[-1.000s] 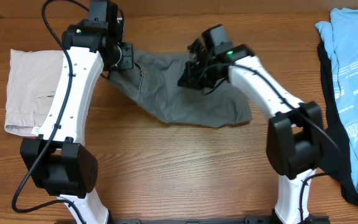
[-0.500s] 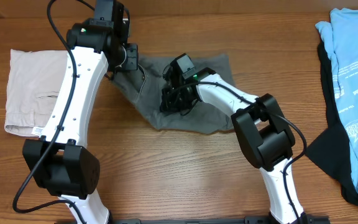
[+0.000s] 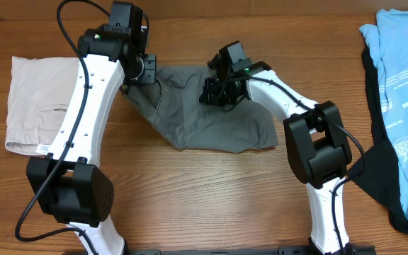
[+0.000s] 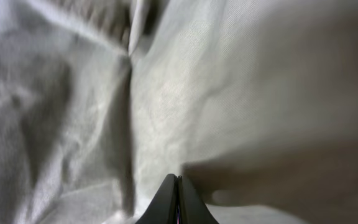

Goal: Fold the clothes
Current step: 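Fold the right half over toward the left gripper with the right gripper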

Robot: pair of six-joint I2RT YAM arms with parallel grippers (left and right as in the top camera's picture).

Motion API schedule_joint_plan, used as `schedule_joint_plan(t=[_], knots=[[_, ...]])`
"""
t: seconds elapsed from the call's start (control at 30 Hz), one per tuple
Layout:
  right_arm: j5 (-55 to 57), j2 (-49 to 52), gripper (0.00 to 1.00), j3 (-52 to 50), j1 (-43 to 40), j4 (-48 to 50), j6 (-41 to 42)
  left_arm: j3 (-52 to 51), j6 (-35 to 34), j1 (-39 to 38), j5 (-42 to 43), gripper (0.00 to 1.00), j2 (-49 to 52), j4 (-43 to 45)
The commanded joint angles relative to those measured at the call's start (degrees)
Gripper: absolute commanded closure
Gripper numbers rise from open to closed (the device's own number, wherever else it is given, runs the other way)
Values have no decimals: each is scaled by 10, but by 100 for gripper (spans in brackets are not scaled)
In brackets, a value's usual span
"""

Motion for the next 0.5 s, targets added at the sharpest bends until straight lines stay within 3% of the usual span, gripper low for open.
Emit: schedule_joint_plan(t=[0.0, 0.47], knots=[[0, -27, 96, 12, 9, 34, 12, -2, 20, -4, -3, 96, -21, -6], [0, 20, 96, 12, 47, 118, 47, -2, 19, -4, -16, 96, -21, -4]])
